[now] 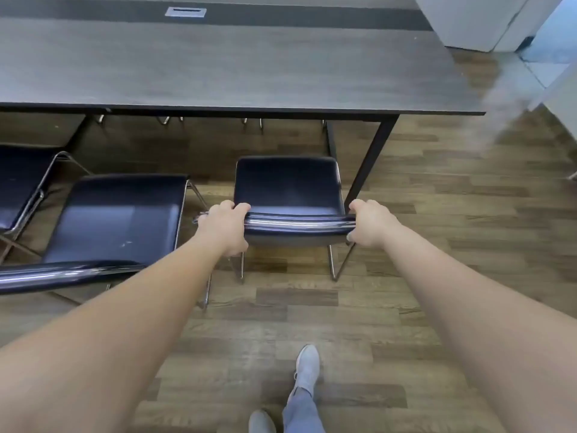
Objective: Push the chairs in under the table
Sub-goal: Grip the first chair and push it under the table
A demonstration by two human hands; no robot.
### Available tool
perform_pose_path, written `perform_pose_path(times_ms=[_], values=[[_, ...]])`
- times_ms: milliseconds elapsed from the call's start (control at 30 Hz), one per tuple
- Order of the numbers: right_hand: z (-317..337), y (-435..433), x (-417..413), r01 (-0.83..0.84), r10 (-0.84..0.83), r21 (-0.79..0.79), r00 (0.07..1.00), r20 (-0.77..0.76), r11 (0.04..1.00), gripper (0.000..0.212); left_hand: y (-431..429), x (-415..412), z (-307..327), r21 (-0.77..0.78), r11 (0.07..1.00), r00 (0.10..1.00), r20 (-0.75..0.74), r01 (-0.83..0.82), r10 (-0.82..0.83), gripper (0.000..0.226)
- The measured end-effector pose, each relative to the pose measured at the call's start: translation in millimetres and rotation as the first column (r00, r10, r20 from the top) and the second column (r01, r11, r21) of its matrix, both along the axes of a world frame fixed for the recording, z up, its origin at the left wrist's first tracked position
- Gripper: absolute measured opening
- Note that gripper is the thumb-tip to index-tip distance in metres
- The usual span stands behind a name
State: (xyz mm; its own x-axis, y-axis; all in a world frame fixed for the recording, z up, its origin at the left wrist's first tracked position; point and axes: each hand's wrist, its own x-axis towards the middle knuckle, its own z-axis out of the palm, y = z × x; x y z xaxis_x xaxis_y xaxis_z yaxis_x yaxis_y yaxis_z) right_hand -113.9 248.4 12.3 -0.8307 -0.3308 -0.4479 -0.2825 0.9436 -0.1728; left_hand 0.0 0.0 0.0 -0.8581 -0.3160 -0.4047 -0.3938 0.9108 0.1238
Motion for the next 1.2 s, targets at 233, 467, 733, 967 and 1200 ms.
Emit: perform_pose_path(times_ms=[233, 467, 733, 967, 1200], values=[[-32, 3, -4, -0.106, 0.140, 0.195, 0.976, -0.168, 0.975, 0.049, 0, -7, -29, -0.162, 0.985, 0.989, -0.125, 0.064, -0.085, 0.059], [-57, 10, -16, -0.112, 0.159, 0.182, 0.950, -0.269, 0.977, 0.035, -28, -8, -30, -0.166, 0.975, 0.967, -0.182, 0.151, -0.180, 0.052], [-70, 12, -27, -0.093, 0.132, 0.132, 0.934, -0.333, 0.987, 0.027, -34, -13, -38, -0.240, 0.962, 0.965, -0.192, 0.131, -0.179, 0.042], [-72, 1, -47, -0.104, 0.143, 0.116, 0.901, -0.410, 0.988, 0.027, -42, -32, -37, -0.238, 0.967, 0.969, -0.206, 0.089, -0.139, 0.041], [-71, -18, -92, -0.091, 0.127, 0.107, 0.901, -0.414, 0.990, 0.028, -59, -78, -42, -0.296, 0.950, 0.960, -0.224, 0.096, -0.166, 0.045]])
